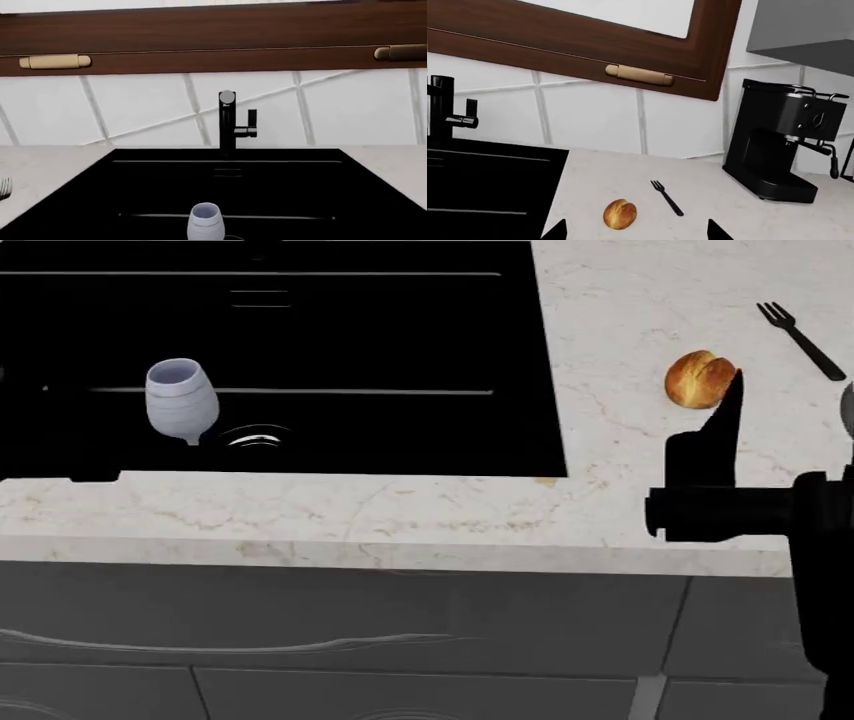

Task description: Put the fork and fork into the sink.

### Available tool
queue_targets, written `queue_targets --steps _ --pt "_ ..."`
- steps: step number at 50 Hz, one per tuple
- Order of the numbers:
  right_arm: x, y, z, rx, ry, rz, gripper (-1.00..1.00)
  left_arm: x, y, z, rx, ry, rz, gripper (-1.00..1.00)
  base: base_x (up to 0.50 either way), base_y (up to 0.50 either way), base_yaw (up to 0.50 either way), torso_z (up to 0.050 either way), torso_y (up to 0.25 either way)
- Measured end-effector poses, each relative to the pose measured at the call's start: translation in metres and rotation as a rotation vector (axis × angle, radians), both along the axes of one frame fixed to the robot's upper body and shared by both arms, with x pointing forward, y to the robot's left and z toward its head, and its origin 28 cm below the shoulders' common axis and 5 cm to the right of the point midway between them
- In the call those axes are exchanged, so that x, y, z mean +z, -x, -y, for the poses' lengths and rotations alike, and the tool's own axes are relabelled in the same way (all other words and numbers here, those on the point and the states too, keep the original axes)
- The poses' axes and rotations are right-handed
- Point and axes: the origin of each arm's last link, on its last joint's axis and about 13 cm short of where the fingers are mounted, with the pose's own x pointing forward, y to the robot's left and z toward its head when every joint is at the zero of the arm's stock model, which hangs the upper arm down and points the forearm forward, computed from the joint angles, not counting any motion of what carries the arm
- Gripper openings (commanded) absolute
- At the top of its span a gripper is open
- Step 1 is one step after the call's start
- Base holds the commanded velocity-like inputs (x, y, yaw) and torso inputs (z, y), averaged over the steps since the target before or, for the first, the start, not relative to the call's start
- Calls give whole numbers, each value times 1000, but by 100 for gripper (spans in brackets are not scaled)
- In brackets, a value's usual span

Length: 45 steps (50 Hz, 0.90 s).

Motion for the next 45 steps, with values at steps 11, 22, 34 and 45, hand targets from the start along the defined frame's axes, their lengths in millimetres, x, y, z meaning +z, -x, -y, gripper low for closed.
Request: queue_targets --steps 11,22,34,45 --pt "40 -1 11 14 -34 45 100 38 -10 -3 -22 -2 11 100 0 0 0 0 0" --pt "62 0 19 11 -45 64 100 59 -18 -12 30 -9 28 100 0 0 0 0 0" --pt "75 5 18 19 -48 77 100 68 -18 -26 108 -4 32 100 10 -120 0 0 0" --pt "80 9 17 31 -46 90 100 67 -16 -30 121 4 30 100 227 -443 0 0 0"
